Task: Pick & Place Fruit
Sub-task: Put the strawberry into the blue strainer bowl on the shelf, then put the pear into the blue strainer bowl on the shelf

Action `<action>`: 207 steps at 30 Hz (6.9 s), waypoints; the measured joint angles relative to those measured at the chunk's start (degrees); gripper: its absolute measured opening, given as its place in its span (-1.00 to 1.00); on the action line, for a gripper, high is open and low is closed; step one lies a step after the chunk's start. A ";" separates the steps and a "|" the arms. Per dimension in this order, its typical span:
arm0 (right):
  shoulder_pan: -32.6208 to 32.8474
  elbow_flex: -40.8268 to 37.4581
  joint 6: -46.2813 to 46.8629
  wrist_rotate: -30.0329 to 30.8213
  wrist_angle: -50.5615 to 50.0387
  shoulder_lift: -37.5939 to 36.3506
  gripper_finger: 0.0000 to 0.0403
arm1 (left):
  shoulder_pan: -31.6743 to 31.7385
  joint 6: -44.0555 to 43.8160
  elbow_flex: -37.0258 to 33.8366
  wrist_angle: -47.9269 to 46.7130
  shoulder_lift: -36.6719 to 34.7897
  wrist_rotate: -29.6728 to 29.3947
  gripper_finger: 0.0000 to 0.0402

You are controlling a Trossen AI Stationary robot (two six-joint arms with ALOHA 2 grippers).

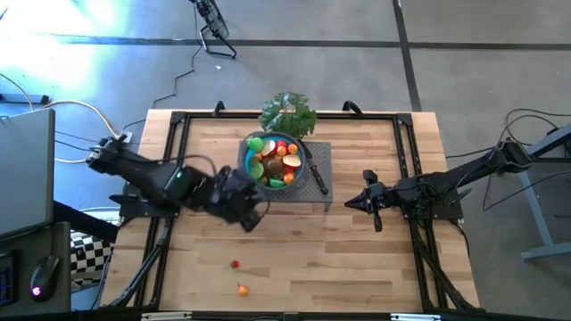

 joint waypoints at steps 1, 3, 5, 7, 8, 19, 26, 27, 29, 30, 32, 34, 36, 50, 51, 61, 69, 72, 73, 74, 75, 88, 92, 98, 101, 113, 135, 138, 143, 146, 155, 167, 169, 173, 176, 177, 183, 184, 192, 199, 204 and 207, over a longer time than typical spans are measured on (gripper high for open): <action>-0.02 0.00 0.02 0.00 0.00 -0.02 -0.98 | -1.49 -1.02 -0.25 -0.55 0.00 -0.65 -0.45; 0.00 0.00 0.00 0.00 0.00 -0.01 -0.98 | -4.31 -3.29 -1.23 -1.16 -0.02 -1.19 -0.49; -0.02 0.00 0.02 0.00 0.00 0.00 -0.98 | -6.72 -4.96 -2.30 -1.69 0.01 -1.16 -0.51; 0.00 0.00 0.02 -0.02 0.00 -0.01 -0.98 | -9.15 -5.72 -3.01 -1.93 0.02 -1.22 -0.52; -0.01 0.00 0.01 -0.05 0.00 -0.01 -0.98 | -10.23 -5.79 -3.49 -1.99 0.00 -1.26 -0.52; -0.01 0.00 0.01 -0.15 0.02 -0.01 -0.98 | -20.68 -11.89 -12.97 -2.41 0.00 -0.89 -0.52; -0.02 0.00 0.02 0.10 1.44 -0.01 -0.98 | -25.97 -22.64 -18.67 -2.18 0.00 -0.31 -0.52; 0.00 0.00 0.02 0.11 1.84 -0.02 -0.98 | -26.56 -23.59 -19.25 -2.09 0.00 0.58 -0.52; -0.02 0.00 0.74 0.21 2.87 -0.01 -0.98 | -27.75 -25.43 -20.39 -2.02 0.00 2.14 -0.52; -0.02 0.00 1.37 0.26 3.18 -0.02 -0.98 | -28.34 -26.38 -20.94 -1.83 0.00 2.49 -0.52; -0.01 0.00 2.48 0.26 3.47 -0.01 -0.98 | -29.45 -27.78 -22.27 -1.03 0.02 2.64 -0.52; 0.00 0.00 3.76 0.26 3.48 -0.02 -0.98 | -30.40 -27.92 -23.92 1.34 0.02 2.77 -0.52; -0.02 0.00 5.02 0.26 3.48 -0.02 -0.98 | -31.25 -27.93 -25.84 4.51 0.02 2.78 -0.52; -0.02 0.00 7.36 0.48 3.46 0.00 -0.98 | -33.28 -27.88 -36.57 28.17 4.31 3.41 -0.52; -0.02 0.00 7.34 0.48 3.48 -0.02 -0.98 | -33.28 -27.90 -36.57 28.01 5.22 3.53 -0.52; -0.02 0.00 7.34 0.48 3.45 -0.02 -0.98 | -33.28 -33.33 -36.60 28.91 12.67 7.71 -0.52; -0.01 0.00 7.34 0.48 3.45 -0.01 -0.98 | -33.28 -33.49 -36.60 33.87 14.61 7.70 -0.52; 0.00 0.00 7.34 0.48 3.45 -0.02 -0.98 | -33.28 -33.49 -36.60 33.62 15.12 7.69 -0.52; -0.02 0.00 7.34 0.48 3.45 -0.02 -0.98 | -33.28 -33.49 -36.58 33.65 15.37 7.64 -0.52; 0.00 0.00 7.34 0.47 3.45 -0.01 -0.98 | -33.28 -33.49 -36.57 33.72 15.67 7.57 -0.52; -0.02 0.00 7.34 0.48 3.45 -0.02 -0.98 | -33.27 -33.51 -36.56 33.71 15.85 7.26 -0.52; -0.01 0.00 7.33 0.47 3.45 0.00 -0.98 | -33.30 -33.93 -36.42 33.76 17.53 3.55 -0.52; 0.00 0.00 7.32 0.46 3.45 -0.02 -0.98 | -33.28 -33.91 -36.47 33.23 17.57 3.46 -0.52; 0.00 0.00 7.32 0.48 3.44 -0.02 -0.98 | -33.26 -33.91 -36.52 33.28 17.57 3.35 -0.52; -0.01 0.00 7.32 0.47 3.45 -0.01 -0.98 | -33.26 -33.92 -36.53 33.35 17.59 3.35 -0.57; 0.00 0.00 7.32 0.46 3.43 -0.02 -0.98 | -33.24 -33.93 -36.64 34.55 17.65 3.55 -0.95; 0.00 0.00 7.30 0.46 3.46 0.00 -0.98 | -28.92 -23.75 -29.29 41.16 17.01 -3.21 -1.00; 0.00 0.00 7.28 0.47 3.67 -0.02 -0.98 | -25.02 -18.19 -26.53 40.56 16.36 -3.23 -1.00; -0.01 0.00 6.88 0.46 3.92 -0.01 -0.98 | -18.65 -7.19 -21.95 38.32 14.76 -0.96 -1.00; -0.02 0.00 6.88 0.46 3.89 0.00 -0.98 | -15.18 -2.00 -18.21 35.42 14.25 0.58 -1.00; -0.02 0.00 5.48 0.46 3.93 0.00 -0.98 | -6.51 8.76 -3.44 13.55 13.63 0.19 -1.00; -0.02 0.00 -0.58 0.46 3.88 0.00 -0.98 | 4.57 18.00 9.27 1.55 13.62 -0.08 -1.00; 0.00 0.00 -1.32 0.46 3.87 0.00 -0.98 | 6.08 19.37 10.17 1.00 13.62 -0.06 -1.00; -0.02 0.00 -2.12 0.46 3.82 0.00 -0.98 | 8.95 20.23 11.23 -1.83 13.62 -0.05 -1.00; -0.01 0.00 -2.14 0.30 3.66 -0.01 -0.98 | 10.87 20.16 11.31 -3.42 13.62 -0.02 -1.00; -0.02 0.00 -2.15 0.31 3.54 -0.02 -0.98 | 11.45 20.13 11.31 -3.65 13.62 -0.02 -1.00; 0.00 0.00 -2.16 0.28 1.97 0.00 -0.98 | 13.92 19.95 11.34 -4.04 13.62 0.77 -1.00; 0.00 0.00 -2.16 0.28 1.80 -0.01 -0.98 | 14.15 19.95 11.34 -4.04 13.62 0.77 -1.00; -0.02 0.00 -2.16 0.26 1.77 0.00 -0.98 | 14.39 19.90 11.34 -3.89 13.62 0.77 -0.93; -0.02 0.00 -2.16 0.26 1.84 0.00 -0.98 | 14.39 18.64 11.34 -3.90 13.62 0.74 -0.77; -0.01 0.00 -2.15 0.26 1.94 -0.01 -0.98 | 14.37 19.03 11.34 -4.19 13.36 1.03 -0.72; 0.00 0.00 -2.14 0.26 2.10 0.00 -0.98 | 14.16 18.92 11.36 -3.97 11.81 3.52 -0.73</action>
